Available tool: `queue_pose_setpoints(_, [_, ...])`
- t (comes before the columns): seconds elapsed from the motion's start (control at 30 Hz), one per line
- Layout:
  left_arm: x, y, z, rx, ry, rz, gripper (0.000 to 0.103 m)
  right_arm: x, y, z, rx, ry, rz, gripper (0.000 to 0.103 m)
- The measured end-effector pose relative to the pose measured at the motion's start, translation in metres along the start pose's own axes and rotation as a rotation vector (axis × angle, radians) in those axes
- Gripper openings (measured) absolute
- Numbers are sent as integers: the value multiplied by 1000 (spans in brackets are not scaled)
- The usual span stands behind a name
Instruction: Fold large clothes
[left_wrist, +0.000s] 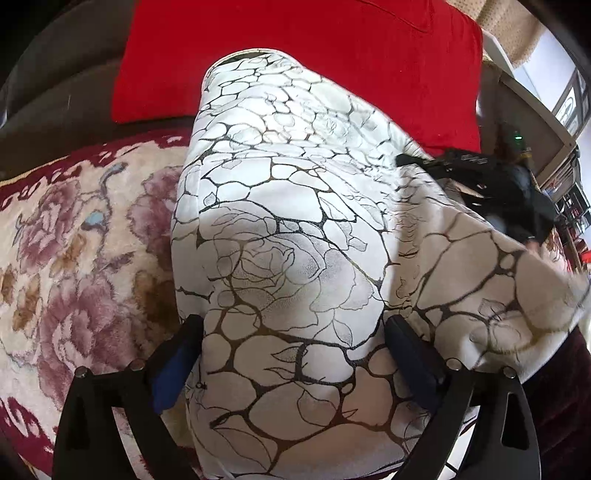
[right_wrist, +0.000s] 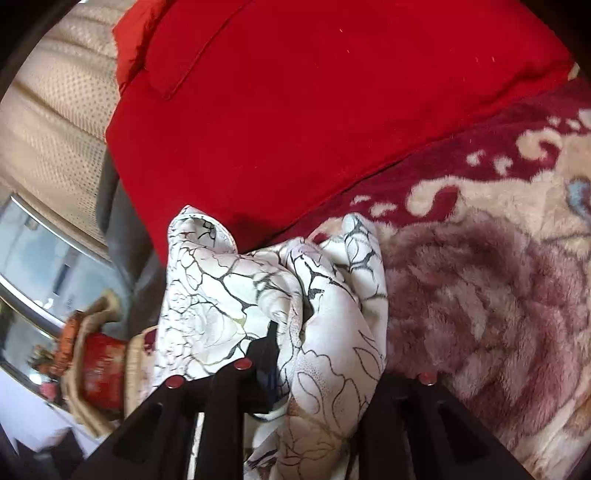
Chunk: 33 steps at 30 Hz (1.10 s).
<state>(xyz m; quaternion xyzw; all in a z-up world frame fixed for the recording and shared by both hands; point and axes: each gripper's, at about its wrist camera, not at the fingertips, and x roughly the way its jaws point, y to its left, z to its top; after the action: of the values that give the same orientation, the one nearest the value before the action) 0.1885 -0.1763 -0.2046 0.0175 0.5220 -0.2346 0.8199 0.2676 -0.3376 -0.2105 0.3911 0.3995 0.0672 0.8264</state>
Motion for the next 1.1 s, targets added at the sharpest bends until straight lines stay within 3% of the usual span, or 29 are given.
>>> queue_pose_setpoints(0.03, [-7, 0, -2, -6, 0, -5, 98, -12, -3, 4, 17, 20, 0, 31])
queue_pose_setpoints(0.07, [-12, 3, -4, -17, 0, -13, 98, -23, -5, 6, 28, 32, -10, 40])
queue_pose_setpoints(0.1, [-16, 9, -5, -41, 0, -34, 98, -36, 0, 6, 41, 44, -29, 60])
queue_pose_setpoints(0.13, [-10, 12, -2, -60, 0, -55, 98, -42, 4, 7, 43, 38, -36, 71])
queue_pose_setpoints(0.27, [-28, 31, -11, -143, -27, -159, 98, -90, 35, -7, -78, -45, -111, 71])
queue_pose_setpoints(0.37, [-58, 48, -22, -203, -96, -184, 98, -111, 67, -18, -156, -48, -46, 71])
queue_pose_setpoints(0.5, [-85, 80, -34, -284, -165, -77, 98, -109, 122, -45, -256, -4, 63, 64])
queue_pose_setpoints(0.6, [-79, 95, -40, -317, -115, 68, 98, -92, 147, -66, -250, 84, 163, 59])
queue_pose_setpoints(0.7, [-66, 89, -45, -294, -54, 108, 98, -79, 147, -91, -238, 134, 162, 55])
queue_pose_setpoints(0.77, [-57, 73, -49, -248, -28, 125, 98, -77, 128, -105, -245, 118, 53, 47])
queue_pose_setpoints(0.83, [-54, 56, -50, -197, -66, 151, 98, -88, 87, -110, -214, 86, -75, 32])
queue_pose_setpoints(0.87, [-54, 49, -49, -177, -73, 152, 98, -93, 64, -110, -190, 79, -104, 3])
queue_pose_setpoints(0.93, [-51, 38, -48, -140, -74, 153, 98, -99, 13, -110, -80, 101, -54, 0])
queue_pose_setpoints(1.0, [-49, 27, -49, -93, -84, 209, 98, -98, -21, -109, 22, 118, 40, 0])
queue_pose_setpoints(1.1, [-49, 26, -50, -69, -94, 237, 100, -90, -31, -113, -6, 92, 65, 0])
